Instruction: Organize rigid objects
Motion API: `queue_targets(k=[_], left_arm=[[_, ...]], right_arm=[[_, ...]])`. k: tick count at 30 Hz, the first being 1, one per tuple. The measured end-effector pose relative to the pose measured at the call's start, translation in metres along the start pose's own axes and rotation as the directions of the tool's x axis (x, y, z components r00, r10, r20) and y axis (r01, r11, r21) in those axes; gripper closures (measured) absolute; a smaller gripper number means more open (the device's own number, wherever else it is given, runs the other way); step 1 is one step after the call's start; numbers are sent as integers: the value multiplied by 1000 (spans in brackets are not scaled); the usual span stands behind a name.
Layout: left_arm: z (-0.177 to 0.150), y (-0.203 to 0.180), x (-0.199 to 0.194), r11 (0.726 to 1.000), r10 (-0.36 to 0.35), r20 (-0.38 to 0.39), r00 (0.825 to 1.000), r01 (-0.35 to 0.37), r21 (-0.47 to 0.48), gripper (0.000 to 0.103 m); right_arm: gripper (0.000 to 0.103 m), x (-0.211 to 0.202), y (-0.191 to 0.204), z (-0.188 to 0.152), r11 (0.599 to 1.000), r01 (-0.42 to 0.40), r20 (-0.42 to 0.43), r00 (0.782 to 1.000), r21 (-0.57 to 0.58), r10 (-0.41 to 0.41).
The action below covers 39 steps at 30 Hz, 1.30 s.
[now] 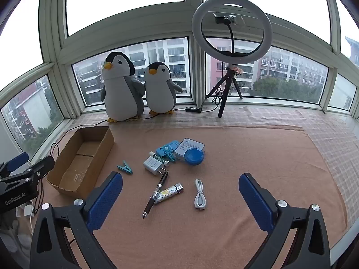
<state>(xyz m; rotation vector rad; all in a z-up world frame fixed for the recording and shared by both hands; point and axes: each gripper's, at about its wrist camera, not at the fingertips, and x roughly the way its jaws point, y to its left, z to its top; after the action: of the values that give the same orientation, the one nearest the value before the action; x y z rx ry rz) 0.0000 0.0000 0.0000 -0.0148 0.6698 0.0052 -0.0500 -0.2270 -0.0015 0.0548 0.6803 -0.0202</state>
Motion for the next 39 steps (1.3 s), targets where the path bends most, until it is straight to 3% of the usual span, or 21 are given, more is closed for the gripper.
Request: queue_targets(k=[39], left_arm=[[4, -3, -2, 1000, -15, 6, 1000, 15, 13, 0]], right_arm=[[1, 1, 2, 0, 1000, -2, 1, 1000, -4, 2]])
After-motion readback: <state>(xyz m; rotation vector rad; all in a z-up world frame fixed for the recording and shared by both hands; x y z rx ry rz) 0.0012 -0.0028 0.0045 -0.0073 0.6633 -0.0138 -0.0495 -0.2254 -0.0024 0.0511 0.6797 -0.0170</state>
